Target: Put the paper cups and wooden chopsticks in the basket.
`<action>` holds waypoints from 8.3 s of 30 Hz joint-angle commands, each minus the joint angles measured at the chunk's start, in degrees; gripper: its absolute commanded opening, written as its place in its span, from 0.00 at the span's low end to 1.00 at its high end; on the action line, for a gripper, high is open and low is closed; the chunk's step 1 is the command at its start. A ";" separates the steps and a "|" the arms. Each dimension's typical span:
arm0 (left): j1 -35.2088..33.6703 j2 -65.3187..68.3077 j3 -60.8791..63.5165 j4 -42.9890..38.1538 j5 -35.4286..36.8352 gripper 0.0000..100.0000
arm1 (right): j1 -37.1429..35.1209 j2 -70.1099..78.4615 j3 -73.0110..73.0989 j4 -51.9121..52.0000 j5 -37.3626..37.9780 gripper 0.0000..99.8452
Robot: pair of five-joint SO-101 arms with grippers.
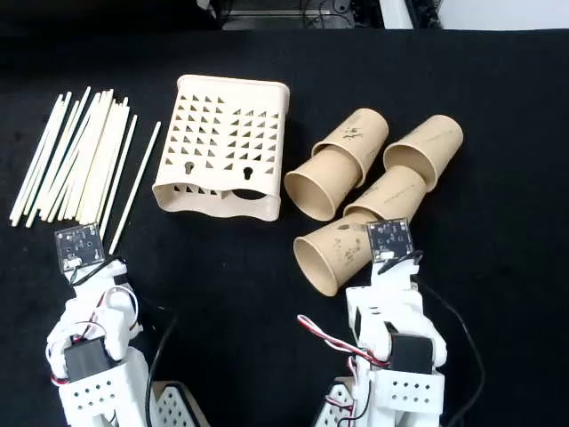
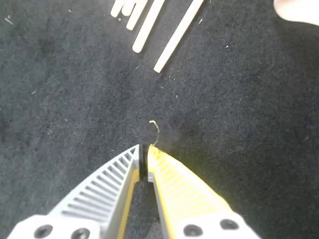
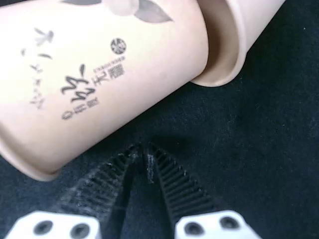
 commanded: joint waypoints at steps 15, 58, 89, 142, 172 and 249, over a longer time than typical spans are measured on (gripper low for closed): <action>-0.40 -0.44 0.92 0.09 -0.18 0.03 | -0.18 -3.74 -0.31 0.35 -0.53 0.02; -0.40 -0.44 0.92 0.09 -0.18 0.03 | -0.18 -3.74 -0.31 0.35 -0.53 0.02; -0.22 -0.44 0.92 0.09 -0.26 0.03 | -0.18 -3.74 -0.31 0.35 -0.62 0.02; 17.89 72.18 -27.74 -63.21 -8.09 0.30 | -0.18 -3.74 -0.31 0.35 -0.62 0.02; 25.45 51.52 -40.31 -37.45 6.77 0.03 | -0.18 -3.74 -0.31 0.35 -0.62 0.02; -4.62 23.38 -47.25 8.88 -0.09 0.27 | -17.14 46.20 -19.03 -30.59 35.78 0.24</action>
